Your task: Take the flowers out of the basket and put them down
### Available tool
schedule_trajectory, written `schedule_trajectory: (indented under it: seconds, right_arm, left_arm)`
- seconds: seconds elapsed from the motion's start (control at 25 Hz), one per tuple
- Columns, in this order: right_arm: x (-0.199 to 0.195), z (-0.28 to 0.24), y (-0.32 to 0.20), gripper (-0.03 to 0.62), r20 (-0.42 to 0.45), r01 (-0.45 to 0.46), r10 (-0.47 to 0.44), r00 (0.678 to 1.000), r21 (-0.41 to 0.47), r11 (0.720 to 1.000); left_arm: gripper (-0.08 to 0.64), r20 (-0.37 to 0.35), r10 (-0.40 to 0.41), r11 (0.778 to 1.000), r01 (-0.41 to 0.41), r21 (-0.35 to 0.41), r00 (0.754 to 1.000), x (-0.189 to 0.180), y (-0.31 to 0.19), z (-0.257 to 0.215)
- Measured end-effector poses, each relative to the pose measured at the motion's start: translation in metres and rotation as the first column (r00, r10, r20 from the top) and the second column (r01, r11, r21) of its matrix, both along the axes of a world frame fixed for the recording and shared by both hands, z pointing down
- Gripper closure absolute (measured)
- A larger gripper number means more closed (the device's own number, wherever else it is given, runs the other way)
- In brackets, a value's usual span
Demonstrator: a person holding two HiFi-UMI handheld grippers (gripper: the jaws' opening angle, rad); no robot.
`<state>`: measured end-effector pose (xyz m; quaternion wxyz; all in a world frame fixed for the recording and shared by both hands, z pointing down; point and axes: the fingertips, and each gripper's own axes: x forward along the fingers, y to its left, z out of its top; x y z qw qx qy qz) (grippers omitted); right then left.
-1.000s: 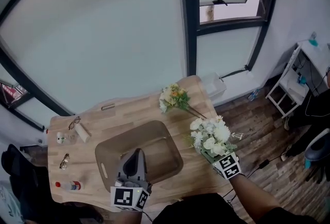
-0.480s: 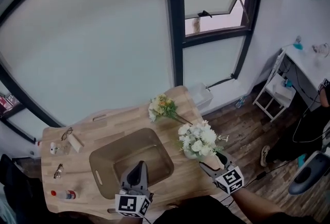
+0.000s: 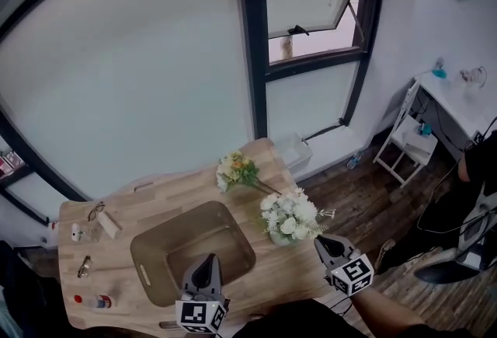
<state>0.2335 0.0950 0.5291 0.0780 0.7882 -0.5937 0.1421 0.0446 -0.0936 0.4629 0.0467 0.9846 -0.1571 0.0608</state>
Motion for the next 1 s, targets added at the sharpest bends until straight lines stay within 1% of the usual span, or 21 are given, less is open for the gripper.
schedule_trajectory:
  seconds: [0.12,0.4,0.68,1.0]
  right_arm:
    - [0.003,-0.001,0.001,0.571,-0.01,-0.021,0.021,1.0,-0.007,1.0]
    - [0.006,0.002,-0.001,0.571,-0.031,-0.032,0.033,0.999,0.015,0.999]
    - [0.01,-0.005,-0.005,0.571,-0.044,-0.036,0.037,0.998,0.026,0.999]
    - [0.006,-0.006,-0.005,0.571,-0.025,-0.041,0.041,0.999,0.008,0.999]
  left_arm:
    - [0.558,0.003,0.001,1.0,-0.001,-0.003,1.0,0.0,0.0,0.002]
    - [0.558,-0.01,-0.011,1.0,0.011,0.008,1.0,-0.001,-0.006,-0.002]
    - [0.558,-0.005,-0.01,1.0,0.01,0.001,1.0,0.0,-0.008,0.0]
    - [0.558,-0.014,-0.016,1.0,0.016,0.008,1.0,0.0,-0.017,-0.003]
